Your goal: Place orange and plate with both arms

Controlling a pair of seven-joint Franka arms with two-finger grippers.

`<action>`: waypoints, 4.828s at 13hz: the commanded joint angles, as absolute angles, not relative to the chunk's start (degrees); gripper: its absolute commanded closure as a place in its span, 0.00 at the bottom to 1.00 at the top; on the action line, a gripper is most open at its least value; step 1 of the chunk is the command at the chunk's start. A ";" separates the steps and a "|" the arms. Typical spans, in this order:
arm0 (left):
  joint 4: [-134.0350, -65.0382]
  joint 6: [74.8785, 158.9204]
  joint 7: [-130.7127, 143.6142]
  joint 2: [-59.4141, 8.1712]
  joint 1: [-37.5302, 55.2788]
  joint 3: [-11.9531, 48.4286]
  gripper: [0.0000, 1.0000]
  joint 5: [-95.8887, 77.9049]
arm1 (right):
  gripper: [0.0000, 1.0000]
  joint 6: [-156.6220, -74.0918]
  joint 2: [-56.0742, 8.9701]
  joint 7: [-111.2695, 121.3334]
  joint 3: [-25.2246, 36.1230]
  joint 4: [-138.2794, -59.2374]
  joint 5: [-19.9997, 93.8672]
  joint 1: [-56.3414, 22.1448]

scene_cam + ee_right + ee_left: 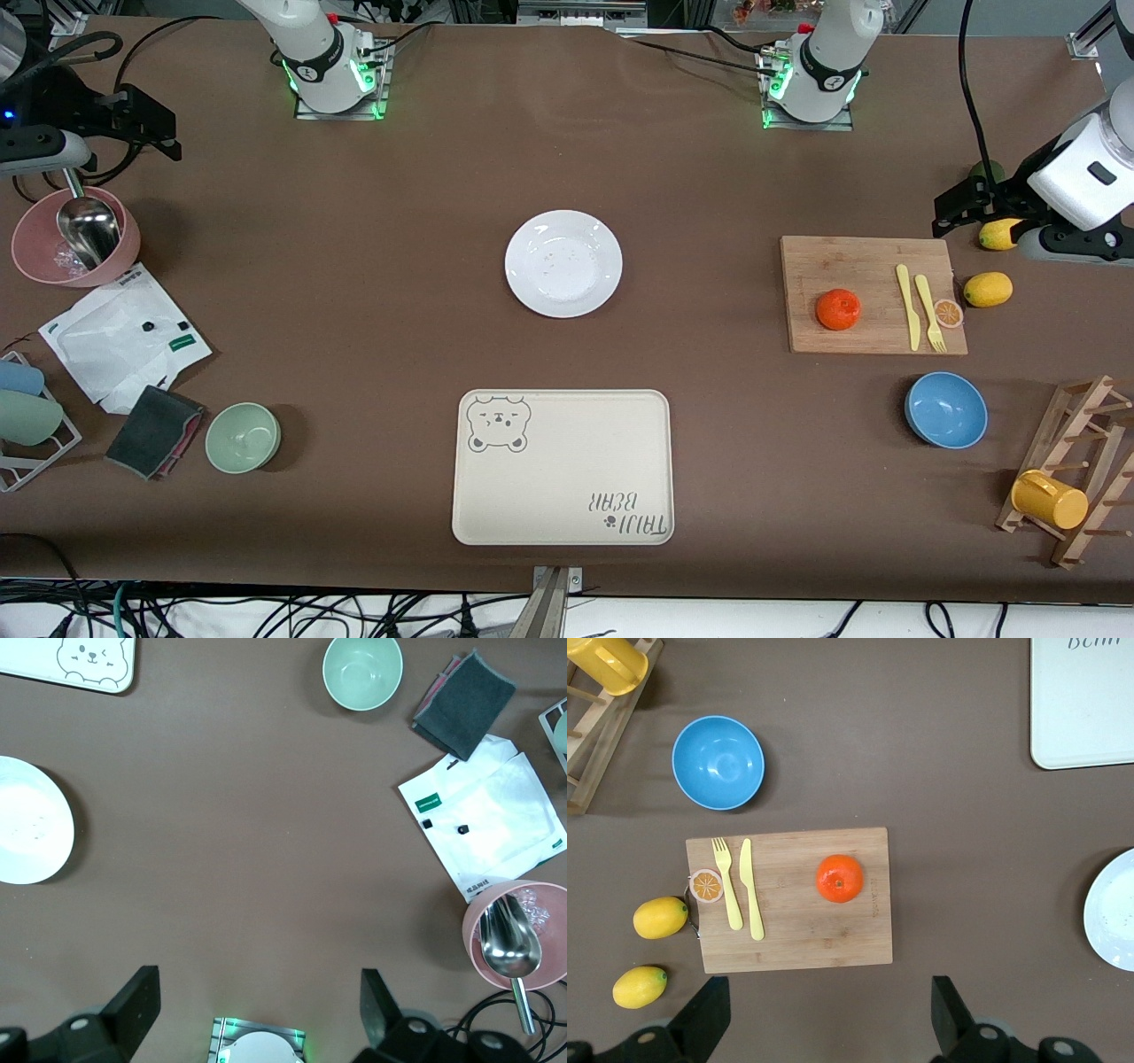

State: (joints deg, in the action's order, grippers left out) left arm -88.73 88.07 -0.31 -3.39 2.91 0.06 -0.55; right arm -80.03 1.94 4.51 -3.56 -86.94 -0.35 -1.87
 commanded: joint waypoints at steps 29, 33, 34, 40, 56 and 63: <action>-86.66 86.40 0.61 -4.22 2.20 1.05 0.00 -0.18 | 0.00 -81.03 2.02 4.48 -3.43 -88.07 -1.23 -2.20; -86.75 87.27 1.85 -10.26 3.51 1.40 0.00 0.70 | 0.00 -80.95 1.93 4.48 -3.43 -88.24 -1.14 -2.20; -87.10 87.62 1.93 -12.72 3.60 1.41 0.00 0.70 | 0.00 -81.03 1.93 4.48 -3.43 -88.24 -1.14 -2.20; -96.46 103.14 2.46 -20.66 3.60 1.41 0.00 3.32 | 0.00 -81.47 1.93 4.48 -3.43 -89.03 -1.05 -2.20; -125.85 137.81 1.67 -20.04 2.72 1.32 0.00 8.44 | 0.00 -81.47 2.20 4.75 -3.16 -89.65 -0.88 -2.20; -125.33 137.29 2.37 -20.39 1.67 1.32 0.62 8.18 | 0.00 -81.82 1.85 4.83 -2.99 -89.65 -1.14 -2.20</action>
